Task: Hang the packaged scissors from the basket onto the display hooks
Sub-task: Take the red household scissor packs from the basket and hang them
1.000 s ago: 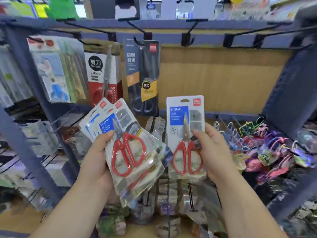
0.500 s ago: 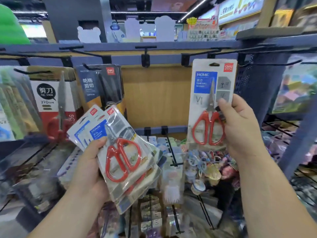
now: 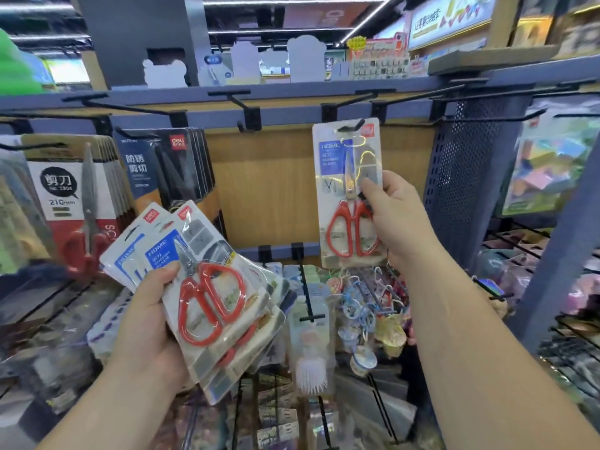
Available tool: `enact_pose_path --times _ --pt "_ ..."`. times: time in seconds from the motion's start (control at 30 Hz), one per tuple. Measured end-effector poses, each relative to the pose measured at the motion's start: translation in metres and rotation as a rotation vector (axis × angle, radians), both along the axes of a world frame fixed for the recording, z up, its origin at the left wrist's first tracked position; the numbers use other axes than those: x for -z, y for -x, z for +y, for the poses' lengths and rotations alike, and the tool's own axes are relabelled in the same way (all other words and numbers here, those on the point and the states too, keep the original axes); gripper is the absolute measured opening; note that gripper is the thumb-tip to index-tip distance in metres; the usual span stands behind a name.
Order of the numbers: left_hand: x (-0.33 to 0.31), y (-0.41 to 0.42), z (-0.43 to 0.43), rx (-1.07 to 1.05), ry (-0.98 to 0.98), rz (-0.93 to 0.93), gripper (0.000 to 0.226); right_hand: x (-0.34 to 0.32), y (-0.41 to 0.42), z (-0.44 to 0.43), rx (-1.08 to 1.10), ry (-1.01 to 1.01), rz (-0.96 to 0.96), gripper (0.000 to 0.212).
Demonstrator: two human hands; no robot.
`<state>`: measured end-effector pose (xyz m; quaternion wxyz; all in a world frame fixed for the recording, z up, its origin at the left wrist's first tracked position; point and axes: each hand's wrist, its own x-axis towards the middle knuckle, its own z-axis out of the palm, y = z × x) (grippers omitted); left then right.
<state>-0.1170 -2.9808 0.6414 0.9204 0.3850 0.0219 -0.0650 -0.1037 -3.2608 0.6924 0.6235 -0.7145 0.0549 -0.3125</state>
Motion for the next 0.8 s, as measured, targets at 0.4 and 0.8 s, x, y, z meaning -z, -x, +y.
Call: enact_pose_path --times 0.4,0.8 --pt "0.004 0.012 -0.002 -0.039 0.033 0.039 0.049 -0.005 -0.065 -0.005 0.113 -0.010 0.199 0.029" --pt "0.015 0.017 0.002 -0.055 0.012 0.039 0.039 0.047 0.073 0.125 -0.581 0.232 0.269 0.086"
